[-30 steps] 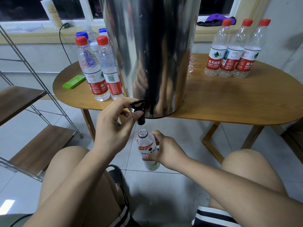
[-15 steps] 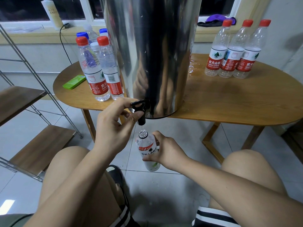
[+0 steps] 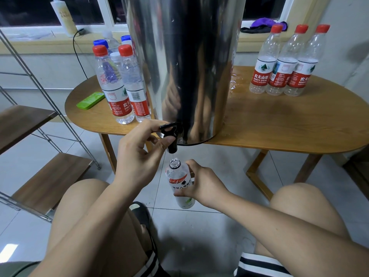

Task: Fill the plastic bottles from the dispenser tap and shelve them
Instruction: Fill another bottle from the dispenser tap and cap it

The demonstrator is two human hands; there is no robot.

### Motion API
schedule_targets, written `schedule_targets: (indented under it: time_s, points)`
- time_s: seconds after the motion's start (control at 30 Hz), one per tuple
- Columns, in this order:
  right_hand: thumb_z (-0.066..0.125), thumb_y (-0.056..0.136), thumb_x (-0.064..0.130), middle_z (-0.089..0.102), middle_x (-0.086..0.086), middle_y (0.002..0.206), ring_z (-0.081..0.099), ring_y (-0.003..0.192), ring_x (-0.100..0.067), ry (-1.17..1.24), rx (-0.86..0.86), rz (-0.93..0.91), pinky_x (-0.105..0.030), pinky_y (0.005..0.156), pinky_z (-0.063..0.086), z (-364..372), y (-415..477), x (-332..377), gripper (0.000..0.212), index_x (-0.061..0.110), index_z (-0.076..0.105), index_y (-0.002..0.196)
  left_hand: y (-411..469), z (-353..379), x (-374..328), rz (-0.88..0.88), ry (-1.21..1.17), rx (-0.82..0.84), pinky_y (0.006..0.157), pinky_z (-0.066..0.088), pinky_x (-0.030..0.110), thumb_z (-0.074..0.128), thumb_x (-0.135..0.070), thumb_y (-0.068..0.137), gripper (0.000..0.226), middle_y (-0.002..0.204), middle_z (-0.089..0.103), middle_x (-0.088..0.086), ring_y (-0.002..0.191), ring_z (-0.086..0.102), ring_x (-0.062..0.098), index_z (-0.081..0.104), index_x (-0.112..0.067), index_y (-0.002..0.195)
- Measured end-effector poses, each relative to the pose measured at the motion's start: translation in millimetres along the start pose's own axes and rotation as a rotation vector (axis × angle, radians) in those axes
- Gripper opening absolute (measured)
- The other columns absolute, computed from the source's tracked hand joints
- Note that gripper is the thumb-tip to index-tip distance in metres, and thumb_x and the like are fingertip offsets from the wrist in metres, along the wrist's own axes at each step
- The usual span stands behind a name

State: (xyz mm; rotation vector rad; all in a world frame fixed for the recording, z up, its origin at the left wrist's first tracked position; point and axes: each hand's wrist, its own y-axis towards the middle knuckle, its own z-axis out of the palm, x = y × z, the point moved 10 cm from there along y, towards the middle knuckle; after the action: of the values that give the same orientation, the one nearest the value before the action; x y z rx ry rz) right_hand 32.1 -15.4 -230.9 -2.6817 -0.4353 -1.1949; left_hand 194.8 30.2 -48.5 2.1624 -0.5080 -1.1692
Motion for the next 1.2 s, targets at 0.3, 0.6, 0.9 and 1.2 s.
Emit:
schedule_targets:
  time_s: [0.3,0.6,0.9,1.2]
  points:
    - [0.094,0.060,0.061,0.075,0.016,0.112,0.072,0.105,-0.010,0.029,-0.010,0.010,-0.041,0.088,0.062,1.9,1.8,-2.9,0.074,0.044,0.052,0.119,1.4,0.2,-4.7,0.009,-0.008,-0.006,0.076,0.052,0.029,0.080,-0.008,0.098,0.023,0.100,0.075,-0.009,0.084,0.068,0.019,0.073,-0.022,0.115]
    - [0.096,0.063,0.058,0.075,0.015,0.115,0.072,0.107,-0.010,0.032,-0.005,-0.002,-0.041,0.090,0.062,1.4,2.1,-2.7,0.075,0.043,0.052,0.122,1.3,-0.9,-4.1,0.011,0.006,-0.008,0.075,0.053,0.031,0.079,-0.014,0.099,0.019,0.101,0.074,-0.008,0.083,0.067,0.019,0.074,-0.019,0.116]
    - [0.096,0.063,0.059,0.075,0.016,0.115,0.071,0.107,-0.010,0.039,-0.002,0.001,-0.042,0.090,0.062,1.5,1.7,-2.9,0.076,0.044,0.052,0.123,1.7,-0.6,-3.7,0.011,0.001,-0.003,0.075,0.055,0.039,0.078,-0.015,0.099,0.018,0.102,0.075,-0.006,0.085,0.069,0.021,0.074,-0.017,0.117]
    - [0.097,0.064,0.056,0.075,0.016,0.113,0.072,0.105,-0.009,0.032,-0.007,-0.002,-0.041,0.089,0.062,1.4,1.8,-3.7,0.073,0.043,0.052,0.120,1.5,-0.6,-6.6,0.022,0.010,-0.009,0.076,0.052,0.026,0.078,-0.014,0.099,0.018,0.102,0.074,-0.008,0.084,0.067,0.018,0.074,-0.018,0.116]
